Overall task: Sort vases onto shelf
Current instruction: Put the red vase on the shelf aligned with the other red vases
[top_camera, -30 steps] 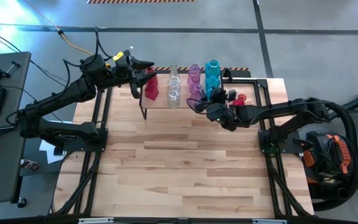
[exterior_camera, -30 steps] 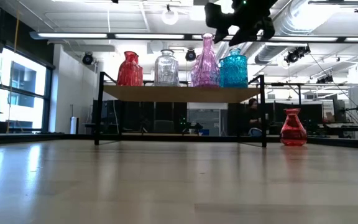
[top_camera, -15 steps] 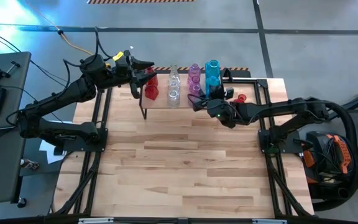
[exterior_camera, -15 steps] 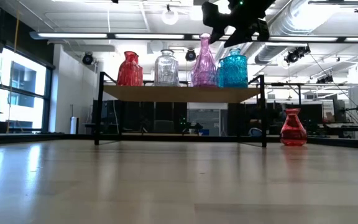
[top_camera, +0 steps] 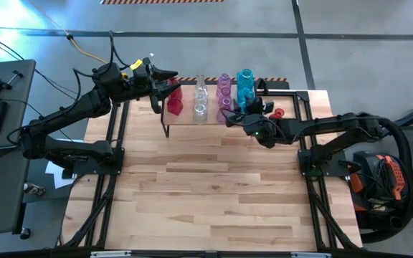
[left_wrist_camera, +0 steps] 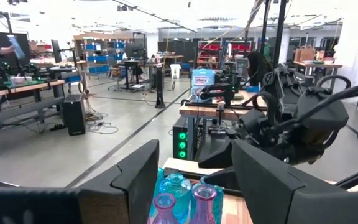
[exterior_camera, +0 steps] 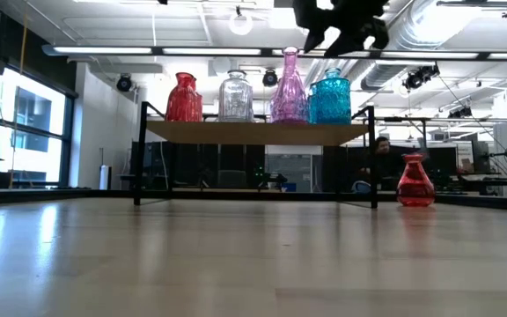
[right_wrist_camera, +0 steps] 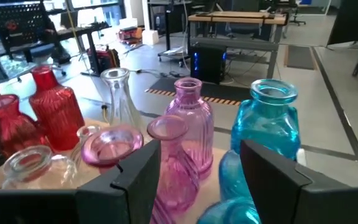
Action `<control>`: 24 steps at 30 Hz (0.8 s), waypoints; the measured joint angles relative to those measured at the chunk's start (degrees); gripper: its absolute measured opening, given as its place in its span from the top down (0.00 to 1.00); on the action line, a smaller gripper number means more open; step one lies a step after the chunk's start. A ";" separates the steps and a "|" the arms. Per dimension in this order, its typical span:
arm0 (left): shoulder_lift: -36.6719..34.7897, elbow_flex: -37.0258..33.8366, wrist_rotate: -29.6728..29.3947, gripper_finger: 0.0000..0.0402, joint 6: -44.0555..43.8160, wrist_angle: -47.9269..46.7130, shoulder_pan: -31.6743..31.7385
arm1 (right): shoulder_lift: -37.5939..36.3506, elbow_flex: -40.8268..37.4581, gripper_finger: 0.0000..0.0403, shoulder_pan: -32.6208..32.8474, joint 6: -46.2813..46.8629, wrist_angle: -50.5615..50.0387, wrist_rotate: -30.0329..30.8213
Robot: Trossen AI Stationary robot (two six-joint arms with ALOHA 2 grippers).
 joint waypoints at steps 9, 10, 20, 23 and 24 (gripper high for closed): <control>0.00 0.00 0.00 0.52 0.00 0.00 0.00 | -7.13 0.00 0.49 0.66 2.09 -8.65 -0.65; -0.01 0.00 0.00 0.52 0.00 0.00 0.00 | -8.22 0.00 0.49 1.01 2.91 -10.14 -0.69; 0.00 0.00 0.00 0.52 0.00 0.02 0.00 | -19.11 0.02 0.49 1.09 15.05 -34.86 -11.75; 0.00 0.00 -0.01 0.52 0.00 0.02 0.00 | -21.41 0.02 0.49 -0.69 19.37 -43.74 -16.05; 0.00 0.00 -0.01 0.52 0.02 0.02 0.00 | -22.07 0.02 0.49 -1.50 20.36 -46.47 -17.02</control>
